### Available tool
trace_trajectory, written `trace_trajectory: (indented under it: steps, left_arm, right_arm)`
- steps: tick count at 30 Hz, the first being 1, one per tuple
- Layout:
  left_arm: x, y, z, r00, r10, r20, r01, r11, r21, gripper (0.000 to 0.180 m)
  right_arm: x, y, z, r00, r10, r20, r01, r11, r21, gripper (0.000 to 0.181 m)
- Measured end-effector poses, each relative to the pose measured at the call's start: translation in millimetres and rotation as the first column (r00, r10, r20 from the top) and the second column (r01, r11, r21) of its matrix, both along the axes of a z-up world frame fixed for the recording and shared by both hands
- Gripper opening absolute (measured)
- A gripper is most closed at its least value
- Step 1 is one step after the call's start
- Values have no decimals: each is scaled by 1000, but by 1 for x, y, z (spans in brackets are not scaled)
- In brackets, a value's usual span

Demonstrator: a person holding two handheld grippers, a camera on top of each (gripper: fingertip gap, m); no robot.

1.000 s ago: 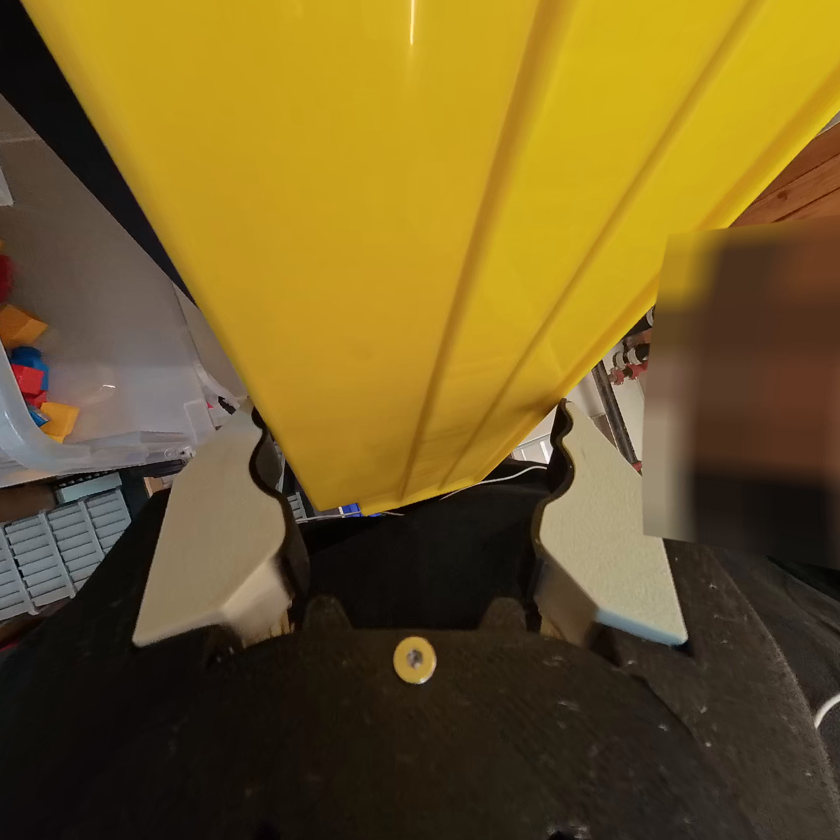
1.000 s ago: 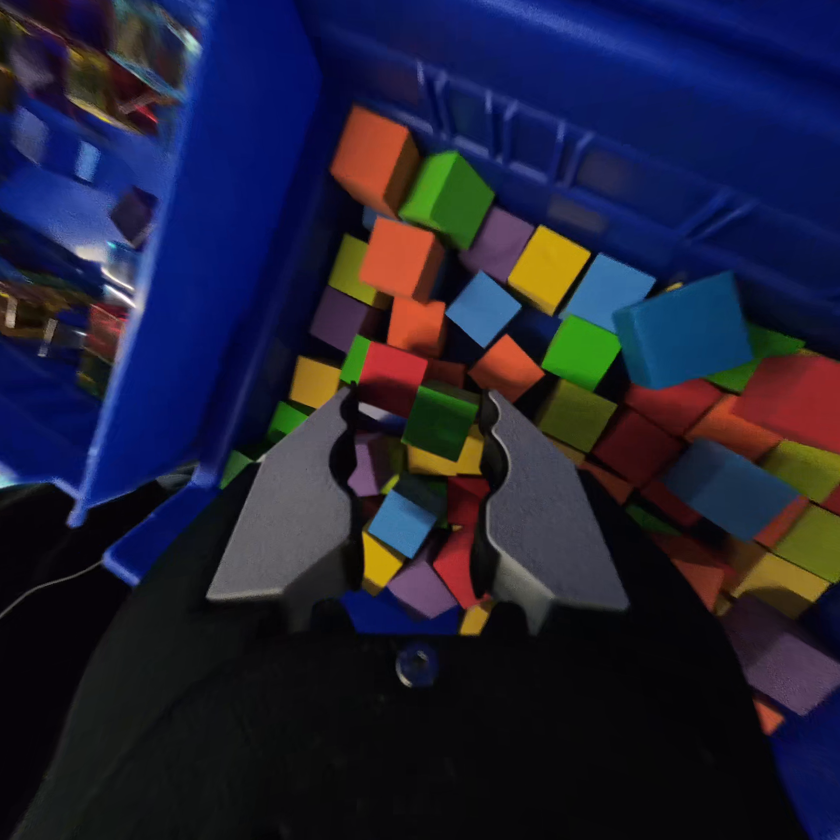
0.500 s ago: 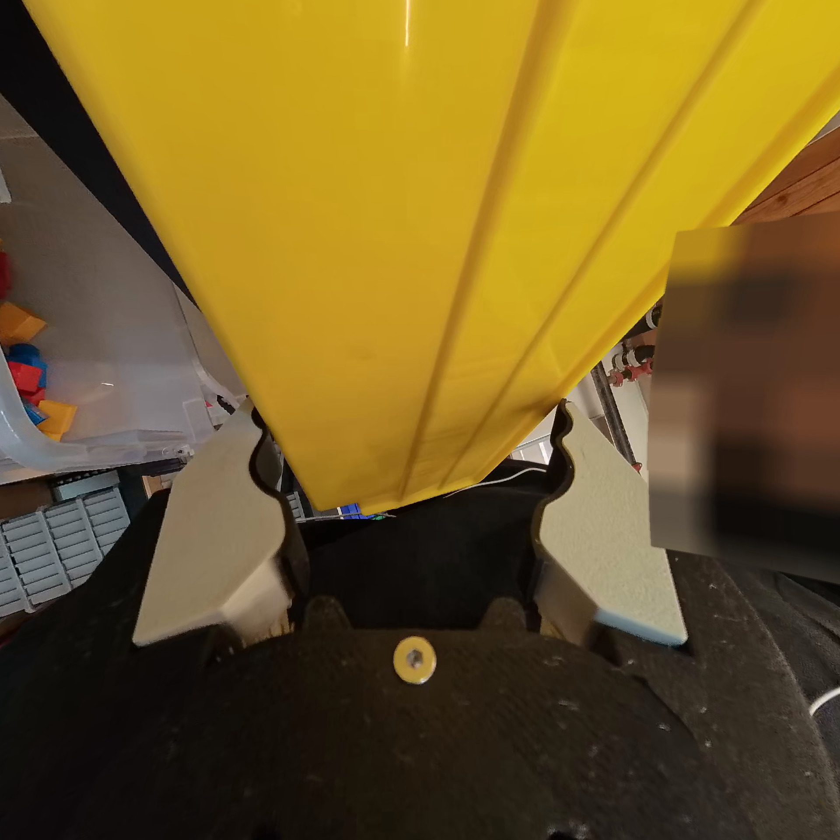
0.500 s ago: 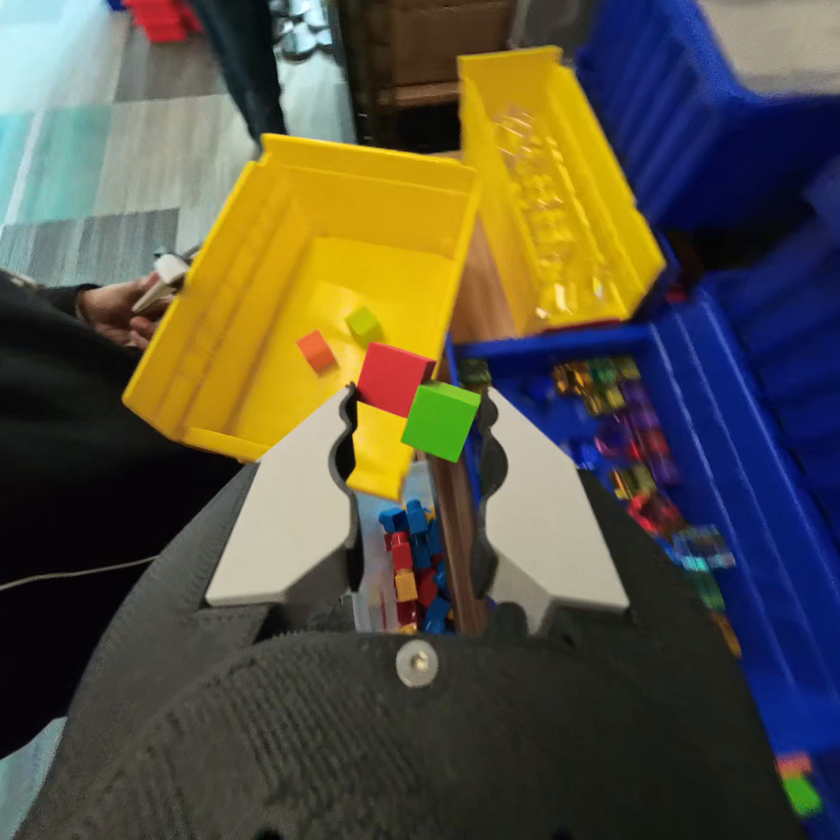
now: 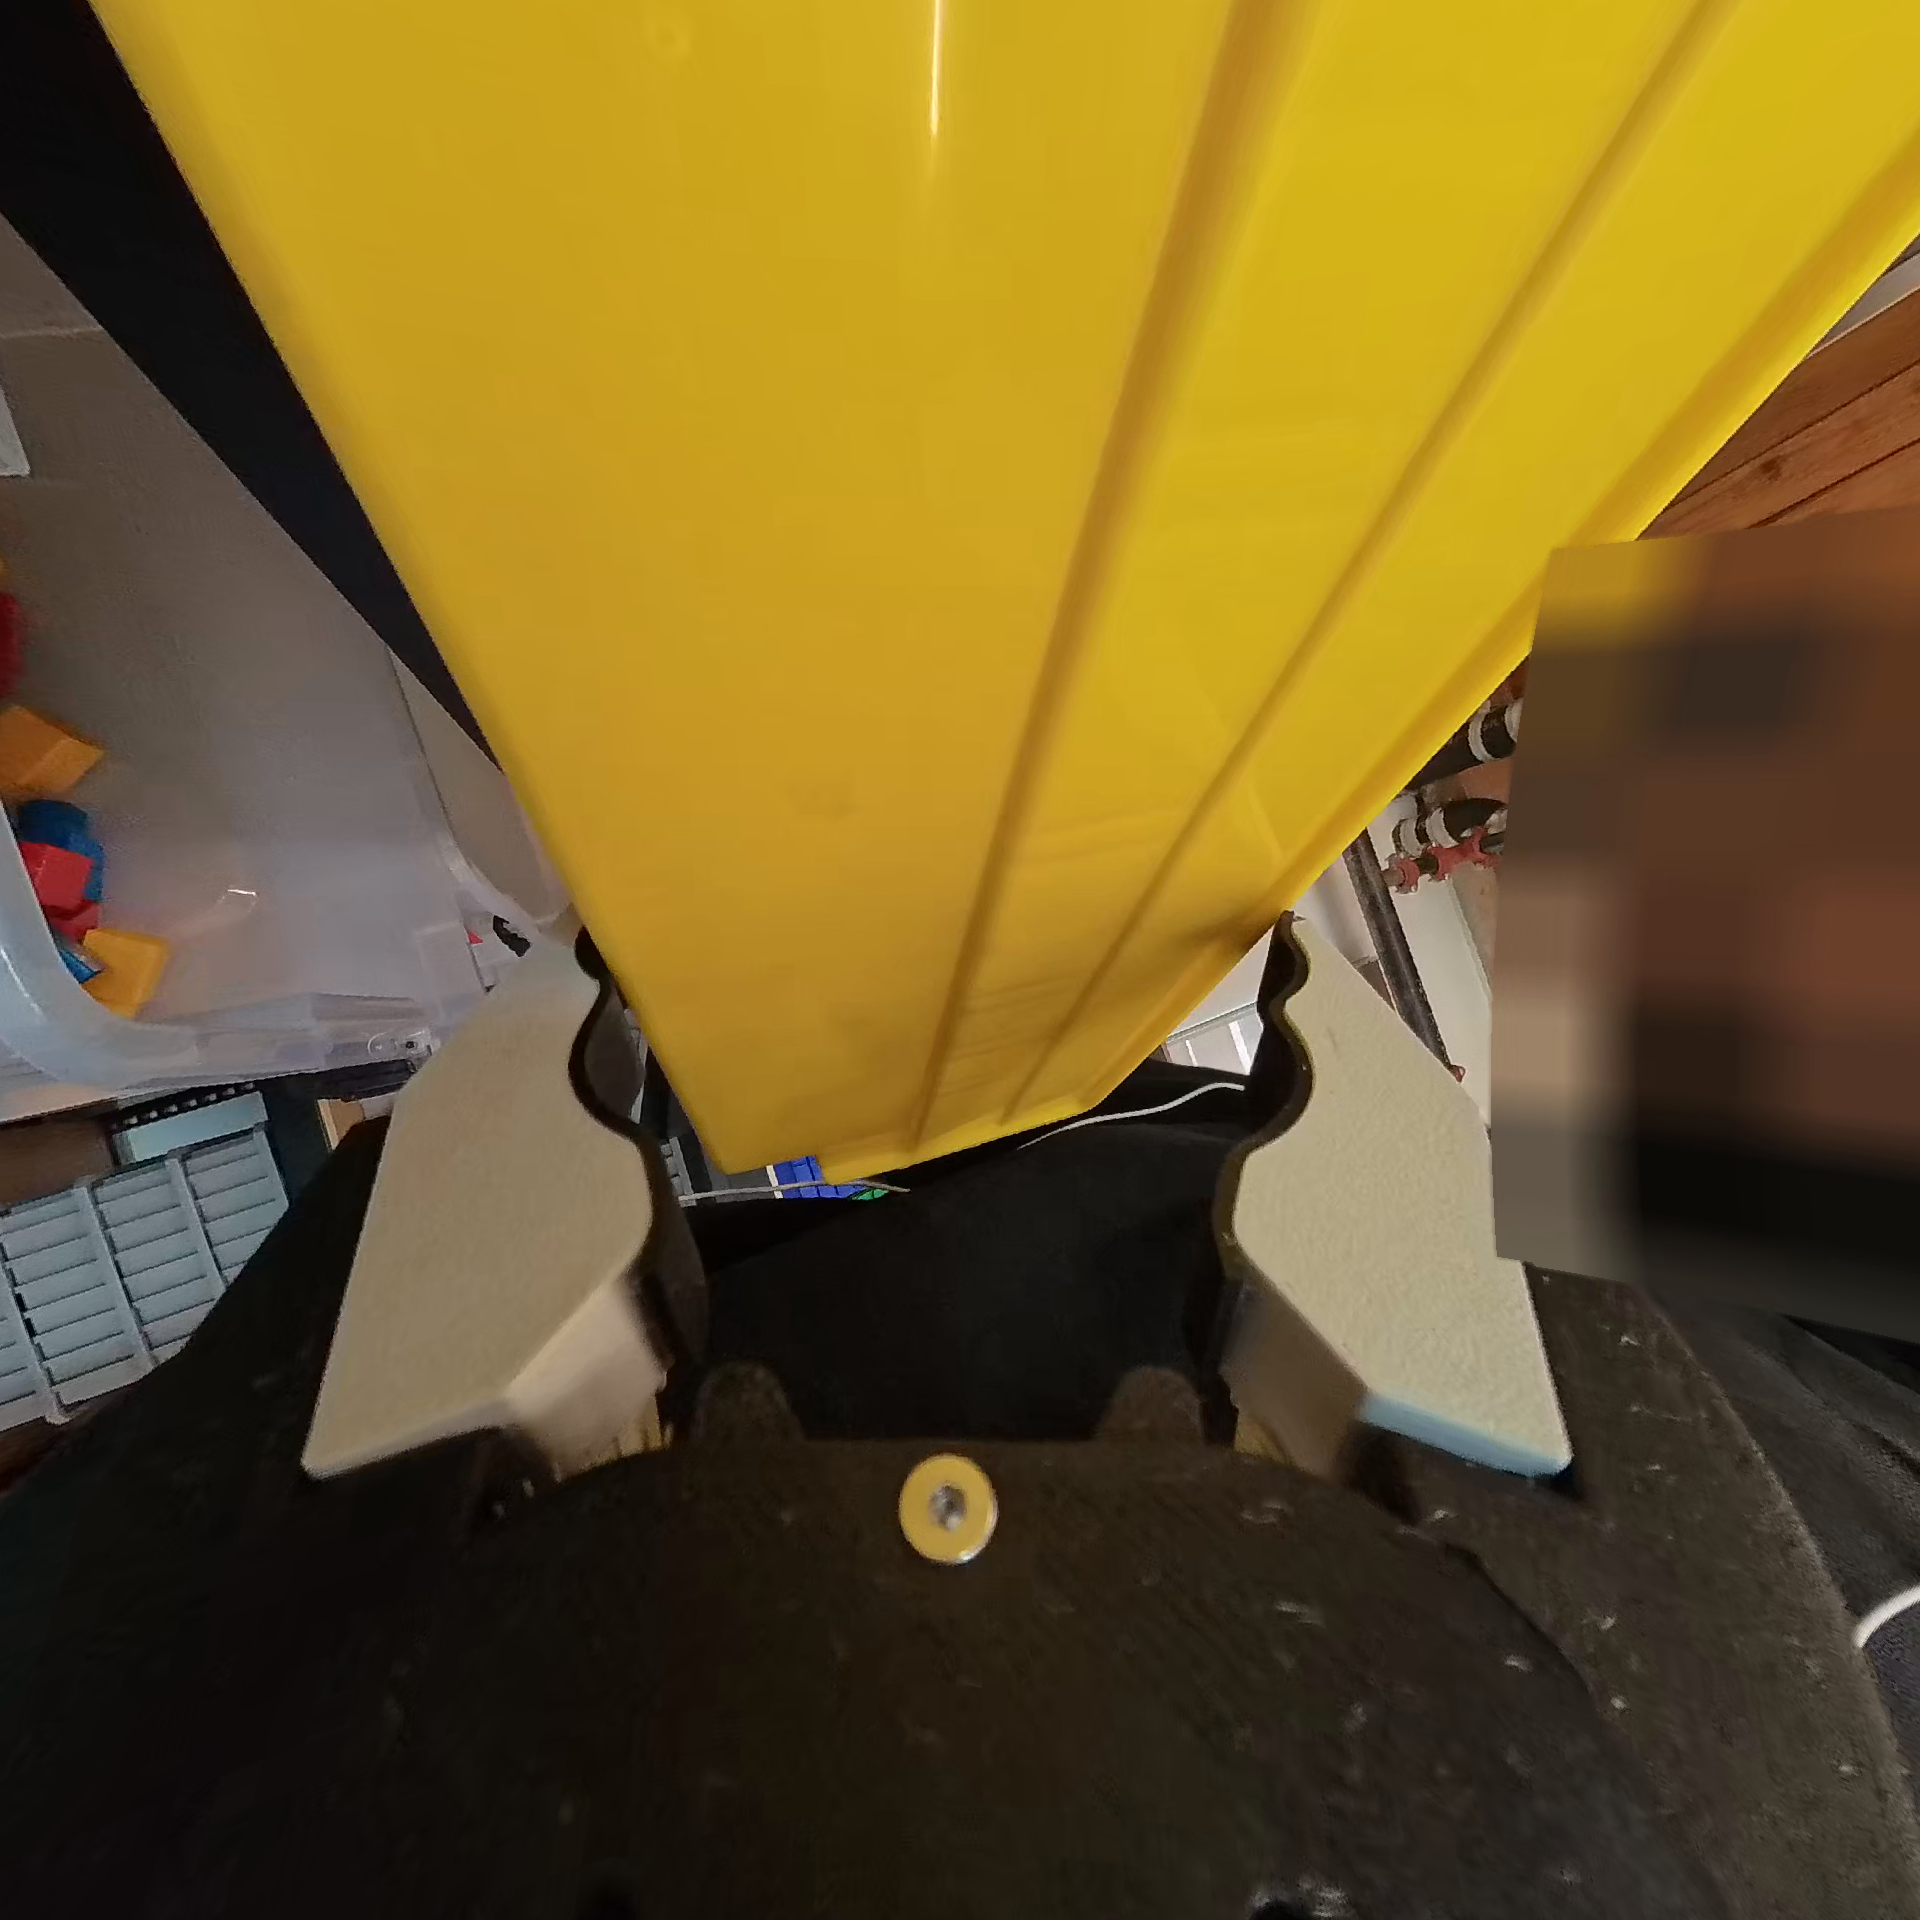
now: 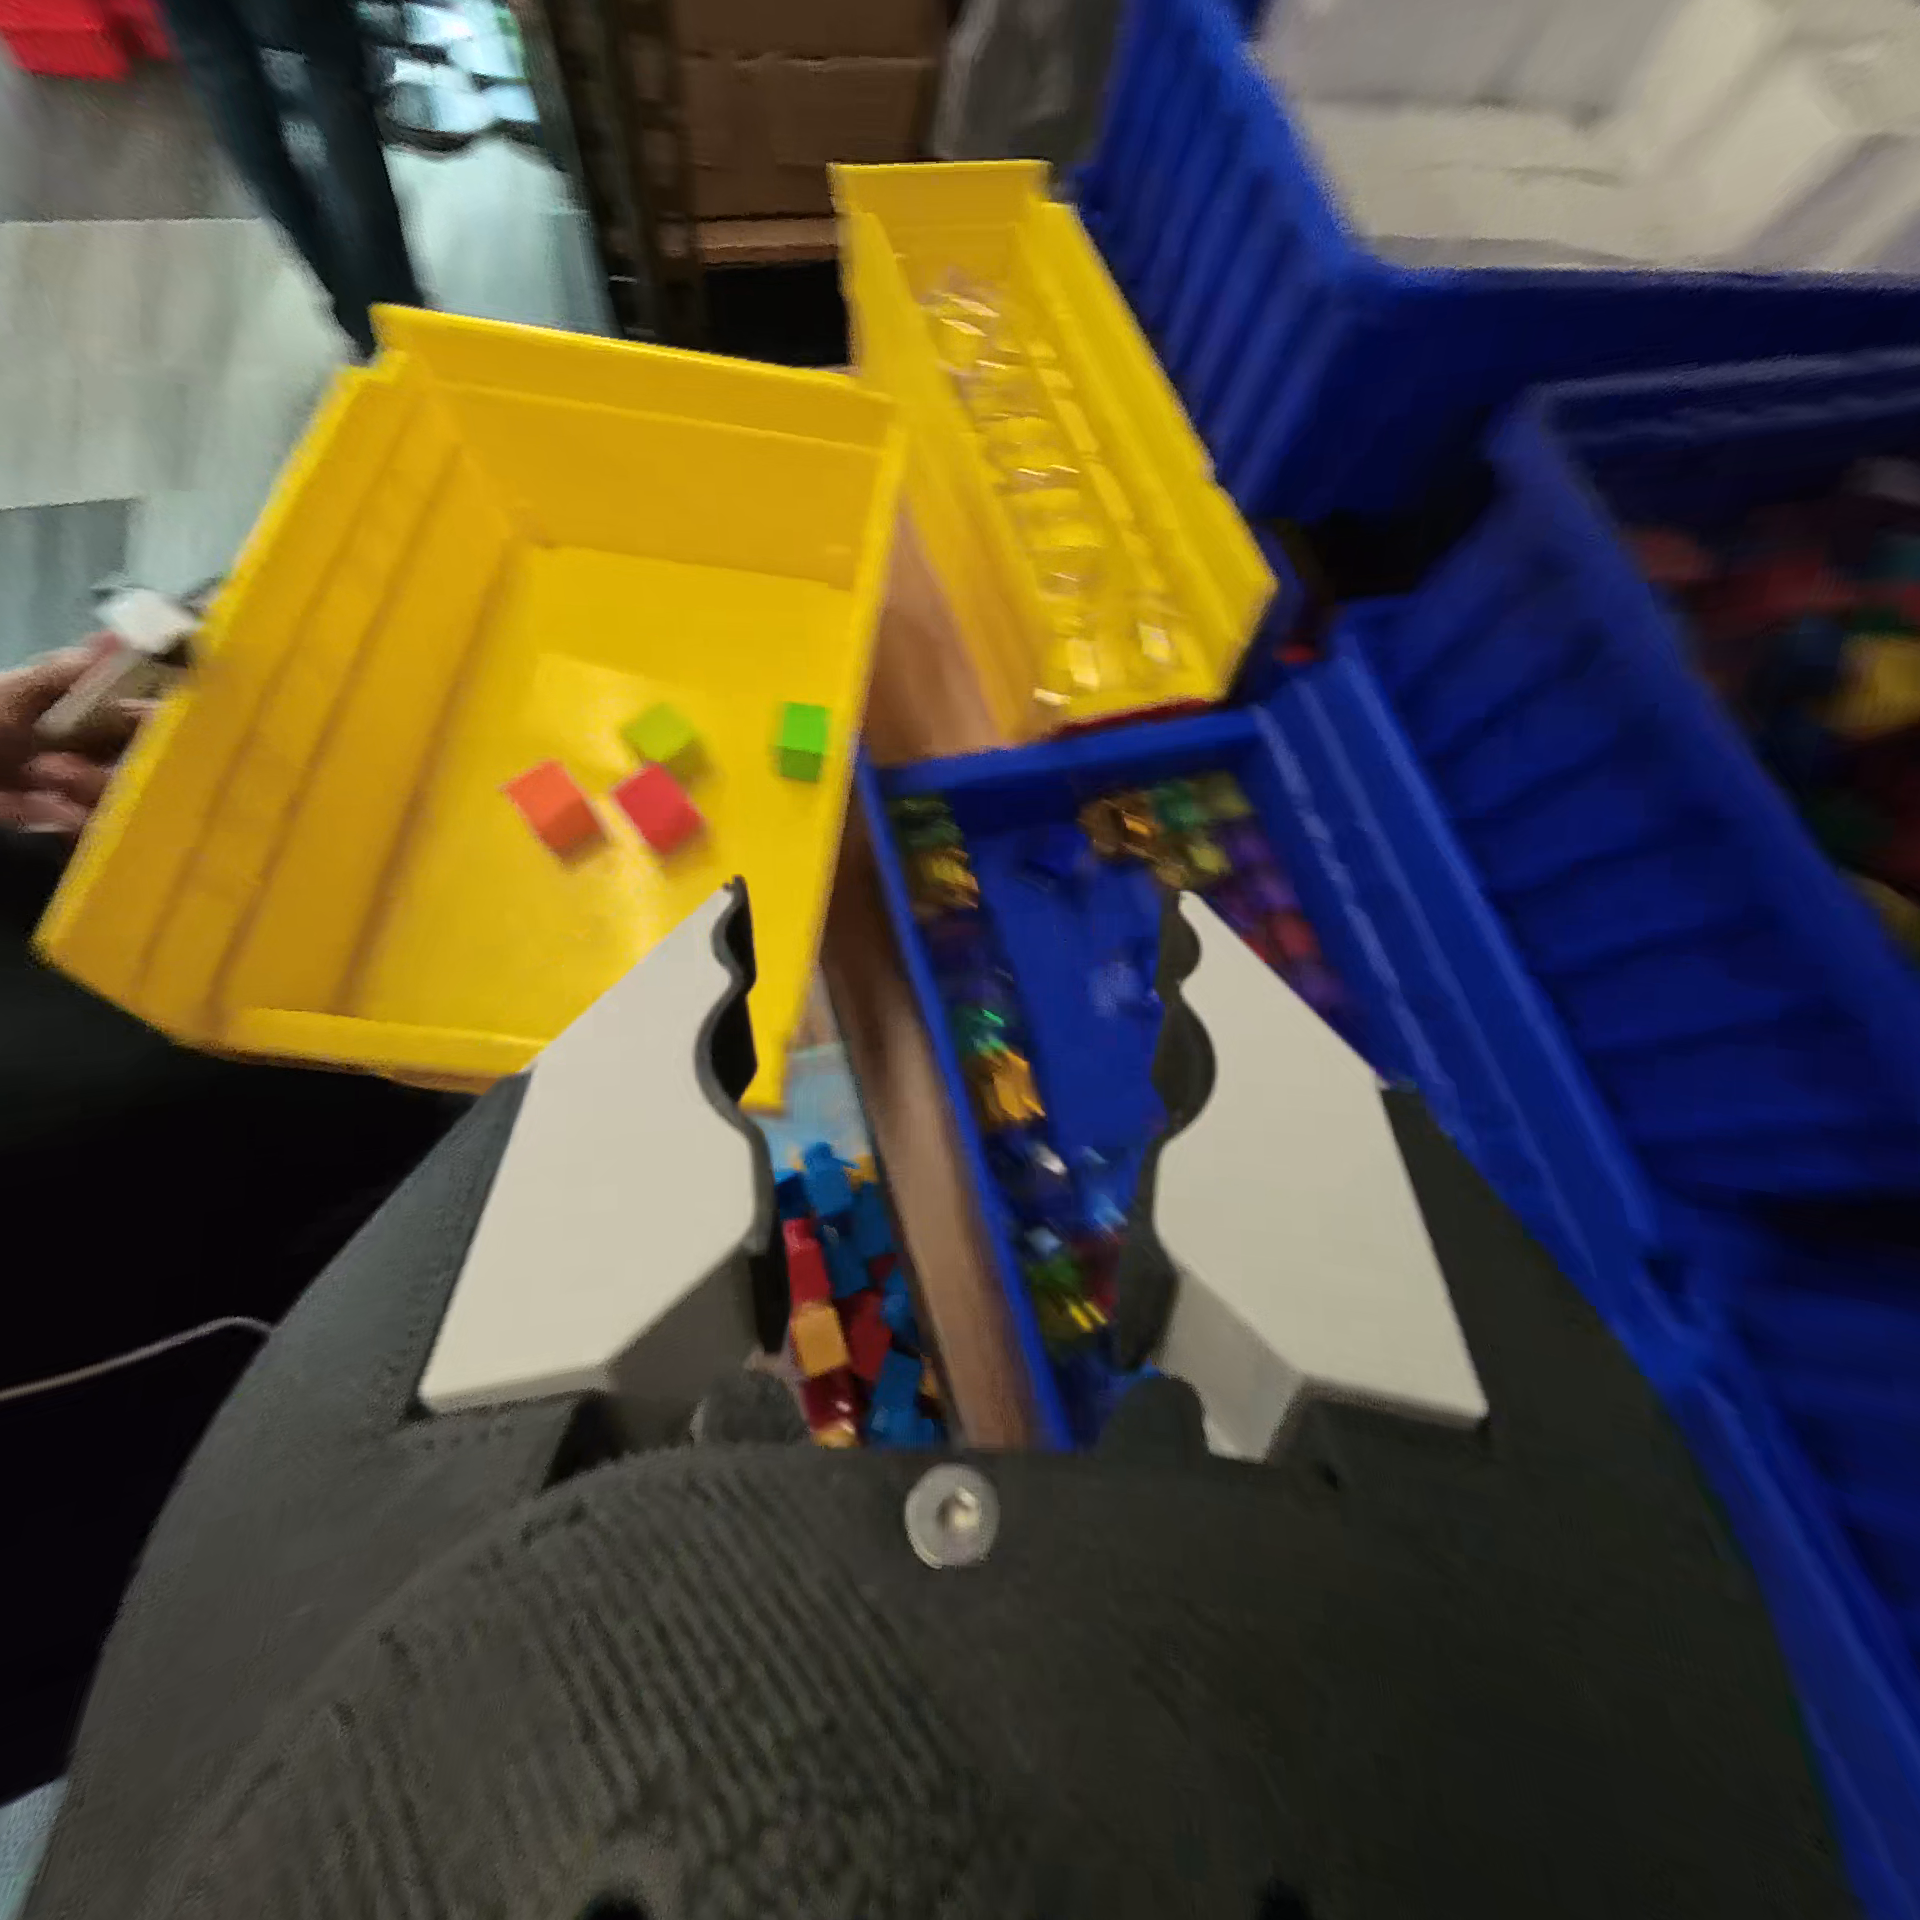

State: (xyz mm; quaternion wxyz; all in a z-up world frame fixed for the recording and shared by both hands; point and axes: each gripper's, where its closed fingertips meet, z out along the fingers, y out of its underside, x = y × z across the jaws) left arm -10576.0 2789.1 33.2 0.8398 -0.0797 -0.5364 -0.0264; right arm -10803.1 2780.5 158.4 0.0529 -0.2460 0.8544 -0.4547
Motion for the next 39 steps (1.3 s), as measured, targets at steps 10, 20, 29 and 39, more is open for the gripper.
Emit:
trace_trajectory:
  steps: [10, 20, 29, 39]
  left_arm:
    - [0, 0, 0, 1000, -18, -3, 18, 1000, -5, 119]
    - [0, 0, 1, 1000, -23, 3, 23, 1000, 0, 119]
    - [-1, 0, 1, 1000, -1, -4, 1, 1000, 3, 119]
    - [-1, -1, 1, 1000, 2, -4, -2, 1000, 3, 119]
  right_arm:
    - [-286, 153, -45, 672, -660, -335, 721, 687, 92, 54]
    - [-228, 140, -132, 848, -514, -129, 493, 679, 543, 90]
    - [-221, 126, -146, 846, -533, 25, 358, 602, 713, 13]
    - [-236, 96, -118, 842, -537, 43, 430, 718, 547, 39]
